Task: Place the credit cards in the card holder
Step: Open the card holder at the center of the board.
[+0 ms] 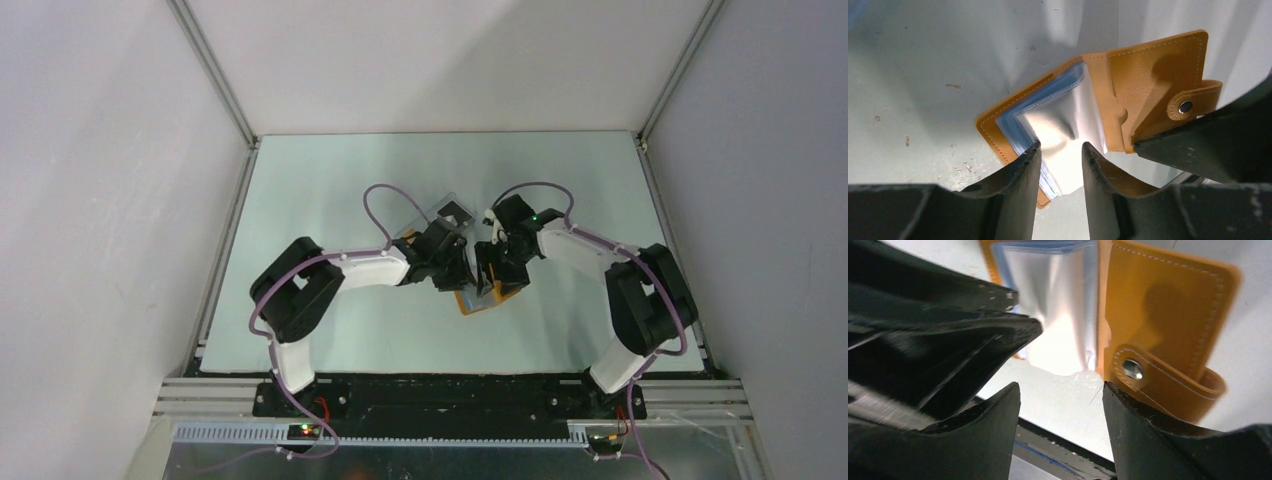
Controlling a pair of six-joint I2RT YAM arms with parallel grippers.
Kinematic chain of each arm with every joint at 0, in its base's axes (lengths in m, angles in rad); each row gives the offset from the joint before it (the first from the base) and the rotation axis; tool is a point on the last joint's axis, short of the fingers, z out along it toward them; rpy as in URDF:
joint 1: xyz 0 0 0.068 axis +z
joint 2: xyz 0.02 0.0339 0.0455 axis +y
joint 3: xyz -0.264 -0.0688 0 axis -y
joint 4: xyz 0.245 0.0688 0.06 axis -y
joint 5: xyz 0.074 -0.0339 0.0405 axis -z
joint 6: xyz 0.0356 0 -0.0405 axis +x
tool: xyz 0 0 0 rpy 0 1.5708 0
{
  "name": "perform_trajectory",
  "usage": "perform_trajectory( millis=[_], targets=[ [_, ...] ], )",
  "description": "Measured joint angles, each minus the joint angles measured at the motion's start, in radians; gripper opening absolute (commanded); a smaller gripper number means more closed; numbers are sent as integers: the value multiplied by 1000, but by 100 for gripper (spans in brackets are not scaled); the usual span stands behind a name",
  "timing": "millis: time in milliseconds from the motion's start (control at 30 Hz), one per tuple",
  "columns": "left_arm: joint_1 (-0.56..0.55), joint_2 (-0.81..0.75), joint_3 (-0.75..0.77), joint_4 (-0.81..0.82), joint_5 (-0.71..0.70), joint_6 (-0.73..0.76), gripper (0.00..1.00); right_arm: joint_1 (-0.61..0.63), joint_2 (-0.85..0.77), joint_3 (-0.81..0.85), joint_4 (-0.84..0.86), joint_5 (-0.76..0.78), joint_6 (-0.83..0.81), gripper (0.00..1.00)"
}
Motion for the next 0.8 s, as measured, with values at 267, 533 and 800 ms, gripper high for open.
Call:
perform_trajectory(
  millis=[267,533,800],
  targets=[
    [15,-13,-47,58,-2,-41,42,56,104,1,26,170,-14,70],
    [24,-27,-81,95,-3,-74,41,98,111,10,23,229,-12,59],
    [31,-37,-108,108,-13,-95,40,86,122,16,6,314,14,39]
  ],
)
